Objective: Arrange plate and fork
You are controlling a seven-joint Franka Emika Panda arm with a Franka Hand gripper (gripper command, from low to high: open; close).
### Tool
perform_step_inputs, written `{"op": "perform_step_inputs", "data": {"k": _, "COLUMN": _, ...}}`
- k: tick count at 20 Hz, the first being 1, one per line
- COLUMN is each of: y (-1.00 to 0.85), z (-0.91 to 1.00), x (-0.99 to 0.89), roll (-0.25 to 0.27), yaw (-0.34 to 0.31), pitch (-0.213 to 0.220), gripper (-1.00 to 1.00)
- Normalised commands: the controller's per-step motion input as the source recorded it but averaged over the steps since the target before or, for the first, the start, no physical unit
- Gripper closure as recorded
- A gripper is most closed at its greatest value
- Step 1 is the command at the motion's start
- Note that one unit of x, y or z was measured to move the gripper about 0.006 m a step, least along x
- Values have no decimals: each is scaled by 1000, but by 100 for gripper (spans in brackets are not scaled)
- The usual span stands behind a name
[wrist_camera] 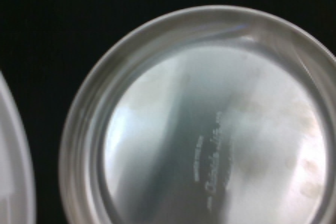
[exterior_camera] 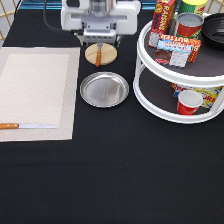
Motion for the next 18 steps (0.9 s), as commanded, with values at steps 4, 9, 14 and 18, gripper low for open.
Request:
{"op": "perform_step_inputs", "data": {"k": 4, "y": -304, "z": -300, "x": 544, "roll": 155, "yaw": 27, "pitch": 15, "gripper": -100}}
{"op": "perform_step_inputs", "data": {"k": 9, "y": -190, "z": -254, "x": 474, "roll": 96, "yaw": 20, "pitch": 6, "gripper": -100}}
{"op": "perform_step_inputs", "data": {"k": 14, "y": 1, "z": -245, "x": 389, "roll": 17, "yaw": 6, "pitch": 0, "gripper": -100}}
{"op": "perform_step_inputs", "data": {"k": 18, "y": 147, "z": -308, "x": 236, "roll": -19, "yaw": 0, "pitch": 0, "gripper": -100}}
